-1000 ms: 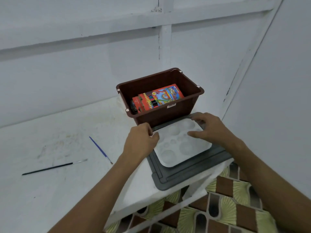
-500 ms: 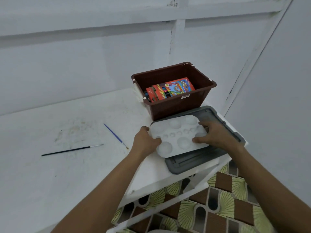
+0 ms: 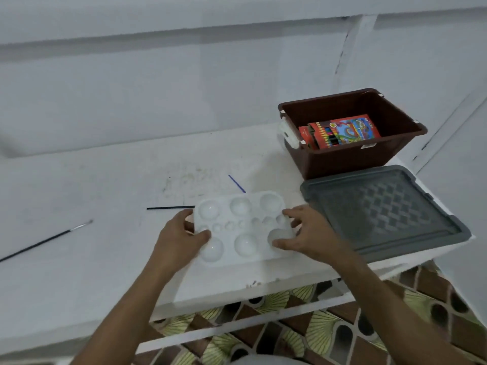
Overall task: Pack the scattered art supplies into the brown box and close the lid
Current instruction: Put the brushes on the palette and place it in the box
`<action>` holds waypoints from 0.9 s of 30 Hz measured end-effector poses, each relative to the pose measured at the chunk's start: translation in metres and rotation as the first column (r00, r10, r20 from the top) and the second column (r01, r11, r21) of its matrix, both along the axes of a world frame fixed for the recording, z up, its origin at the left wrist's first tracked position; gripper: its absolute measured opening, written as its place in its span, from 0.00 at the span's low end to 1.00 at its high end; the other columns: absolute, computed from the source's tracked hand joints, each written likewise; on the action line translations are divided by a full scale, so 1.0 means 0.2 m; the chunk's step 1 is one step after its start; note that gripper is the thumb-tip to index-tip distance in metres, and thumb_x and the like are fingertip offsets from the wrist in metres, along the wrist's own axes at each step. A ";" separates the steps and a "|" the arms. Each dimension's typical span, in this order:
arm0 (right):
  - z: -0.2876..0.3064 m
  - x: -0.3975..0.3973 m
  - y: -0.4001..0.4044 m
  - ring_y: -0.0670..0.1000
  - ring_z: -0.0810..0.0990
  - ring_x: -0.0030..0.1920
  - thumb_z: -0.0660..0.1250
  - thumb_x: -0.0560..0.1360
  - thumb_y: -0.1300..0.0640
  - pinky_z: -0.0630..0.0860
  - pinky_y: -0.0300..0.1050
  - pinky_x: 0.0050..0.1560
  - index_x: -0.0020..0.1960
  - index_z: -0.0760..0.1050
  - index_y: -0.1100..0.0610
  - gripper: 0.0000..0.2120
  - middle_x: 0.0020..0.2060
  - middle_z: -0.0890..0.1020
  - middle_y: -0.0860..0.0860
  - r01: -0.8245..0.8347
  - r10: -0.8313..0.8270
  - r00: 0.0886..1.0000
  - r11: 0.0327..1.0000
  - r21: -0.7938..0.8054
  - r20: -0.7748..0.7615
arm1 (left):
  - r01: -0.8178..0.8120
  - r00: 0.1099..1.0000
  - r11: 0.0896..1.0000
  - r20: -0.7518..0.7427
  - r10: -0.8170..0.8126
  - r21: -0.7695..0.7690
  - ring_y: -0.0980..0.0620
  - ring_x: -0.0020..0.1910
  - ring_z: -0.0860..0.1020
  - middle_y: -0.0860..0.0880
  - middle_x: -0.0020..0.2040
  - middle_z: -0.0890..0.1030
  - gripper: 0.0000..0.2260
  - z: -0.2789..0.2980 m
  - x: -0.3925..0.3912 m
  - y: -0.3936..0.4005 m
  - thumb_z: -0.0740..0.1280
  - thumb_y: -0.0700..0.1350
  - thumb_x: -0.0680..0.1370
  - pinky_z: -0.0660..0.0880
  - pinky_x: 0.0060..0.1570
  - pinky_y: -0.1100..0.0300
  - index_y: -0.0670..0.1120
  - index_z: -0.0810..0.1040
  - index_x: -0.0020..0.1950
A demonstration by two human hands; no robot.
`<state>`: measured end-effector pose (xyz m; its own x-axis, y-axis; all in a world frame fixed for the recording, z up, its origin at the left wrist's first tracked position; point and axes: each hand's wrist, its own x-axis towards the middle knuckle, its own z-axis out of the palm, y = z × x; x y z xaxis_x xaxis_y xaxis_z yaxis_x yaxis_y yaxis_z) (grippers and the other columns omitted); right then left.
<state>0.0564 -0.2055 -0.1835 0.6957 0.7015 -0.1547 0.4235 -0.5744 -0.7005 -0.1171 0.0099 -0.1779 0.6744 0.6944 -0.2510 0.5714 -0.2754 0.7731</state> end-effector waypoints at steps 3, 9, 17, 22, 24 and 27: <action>-0.03 -0.13 0.21 0.45 0.73 0.50 0.79 0.63 0.49 0.70 0.33 0.47 0.68 0.70 0.58 0.38 0.56 0.70 0.49 -0.094 0.095 0.995 0.995 0.019 -0.038 | -0.084 0.994 0.996 -0.065 0.085 0.017 0.50 0.43 0.80 0.51 0.45 0.81 0.20 -0.03 -0.21 0.12 0.74 0.48 0.70 0.79 0.46 0.48 0.52 0.75 0.62; -0.06 -0.23 0.45 0.44 0.72 0.49 0.78 0.64 0.50 0.66 0.30 0.47 0.69 0.68 0.59 0.37 0.53 0.69 0.48 -0.198 0.197 0.980 0.980 -0.027 -0.040 | -0.118 0.985 0.988 -0.116 0.129 0.103 0.53 0.40 0.77 0.54 0.40 0.78 0.11 -0.05 -0.36 0.26 0.72 0.47 0.72 0.74 0.38 0.60 0.53 0.72 0.50; -0.08 -0.23 0.53 0.46 0.73 0.49 0.73 0.70 0.46 0.66 0.34 0.48 0.64 0.72 0.55 0.27 0.55 0.72 0.51 -0.220 0.224 0.973 0.973 -0.068 0.061 | -0.099 0.982 0.983 -0.147 0.122 0.156 0.50 0.42 0.76 0.44 0.45 0.81 0.07 -0.06 -0.40 0.33 0.70 0.49 0.73 0.69 0.36 0.64 0.50 0.77 0.49; -0.01 -0.18 0.70 0.47 0.73 0.49 0.70 0.73 0.49 0.67 0.37 0.51 0.61 0.75 0.55 0.19 0.54 0.73 0.52 -0.244 0.242 0.957 0.970 -0.005 0.158 | -0.143 0.973 0.967 -0.150 0.177 0.211 0.53 0.48 0.74 0.48 0.55 0.78 0.22 -0.05 -0.43 0.48 0.70 0.50 0.74 0.68 0.48 0.63 0.47 0.73 0.67; 0.03 -0.17 0.81 0.46 0.72 0.46 0.70 0.73 0.50 0.65 0.34 0.48 0.59 0.77 0.56 0.17 0.50 0.75 0.52 -0.293 0.285 0.938 0.956 0.012 0.198 | -0.149 0.969 0.945 -0.148 0.198 0.293 0.52 0.47 0.73 0.47 0.56 0.78 0.21 -0.02 -0.44 0.59 0.70 0.47 0.74 0.67 0.48 0.63 0.46 0.74 0.66; 0.08 -0.16 0.99 0.46 0.73 0.43 0.70 0.73 0.52 0.65 0.29 0.39 0.55 0.79 0.58 0.14 0.47 0.78 0.52 -0.363 0.355 0.909 0.932 -0.006 0.219 | -0.138 0.960 0.914 -0.175 0.217 0.381 0.48 0.52 0.75 0.44 0.57 0.77 0.20 0.02 -0.47 0.75 0.69 0.45 0.74 0.67 0.50 0.61 0.45 0.75 0.65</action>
<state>0.0252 -0.0070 -0.1685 0.4095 0.9123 -0.0024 0.7376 -0.3327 -0.5876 -0.2110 0.1594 -0.1748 0.4911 0.8673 -0.0814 0.7741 -0.3917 0.4973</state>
